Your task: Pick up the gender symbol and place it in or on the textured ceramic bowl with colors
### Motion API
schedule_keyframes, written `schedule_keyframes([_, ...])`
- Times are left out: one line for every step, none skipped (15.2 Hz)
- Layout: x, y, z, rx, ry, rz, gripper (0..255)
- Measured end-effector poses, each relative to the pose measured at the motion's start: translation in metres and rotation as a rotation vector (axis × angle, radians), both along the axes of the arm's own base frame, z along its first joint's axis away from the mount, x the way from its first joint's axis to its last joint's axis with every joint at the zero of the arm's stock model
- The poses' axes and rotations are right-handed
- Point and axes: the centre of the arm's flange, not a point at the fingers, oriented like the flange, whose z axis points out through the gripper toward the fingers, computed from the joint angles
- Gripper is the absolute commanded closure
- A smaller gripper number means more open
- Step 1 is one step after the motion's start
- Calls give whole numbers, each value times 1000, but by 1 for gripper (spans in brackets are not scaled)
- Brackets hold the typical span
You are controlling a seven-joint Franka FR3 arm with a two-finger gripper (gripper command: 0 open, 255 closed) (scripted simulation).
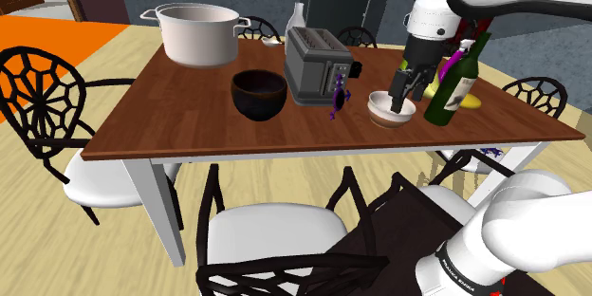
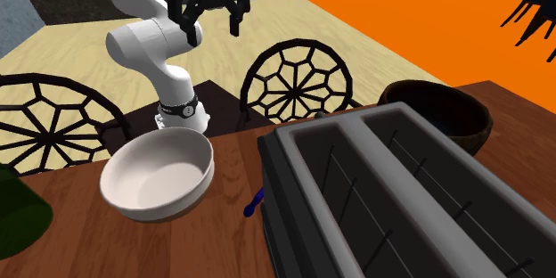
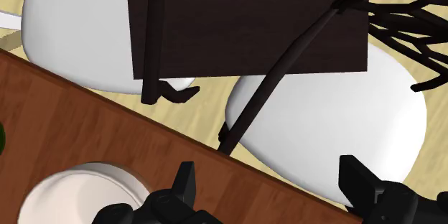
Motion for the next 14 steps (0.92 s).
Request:
schedule_keyframes([0, 0, 0, 0, 0, 0, 0])
schedule_keyframes([2, -2, -4, 4, -11, -6, 0])
schedule_keyframes([7, -4, -6, 9, -30, -16, 0])
schedule_keyframes([18, -8, -10, 15, -50, -27, 0])
schedule_keyframes([26, -10, -16, 22, -75, -39, 0])
schedule_keyframes([34, -13, -19, 29, -101, -51, 0])
schedule_keyframes([41, -19, -20, 36, -127, -64, 0])
schedule_keyframes([51, -20, -26, 43, -151, -77, 0])
schedule_keyframes([58, -25, -29, 51, -178, -89, 0])
schedule_keyframes([66, -31, -31, 58, -205, -102, 0])
schedule_keyframes([74, -36, -36, 65, -230, -115, 0])
schedule_keyframes([83, -39, -36, 72, -258, -127, 0])
schedule_keyframes([92, -41, -37, 80, -284, -141, 0])
schedule_keyframes([103, -46, -41, 87, -309, -154, 0])
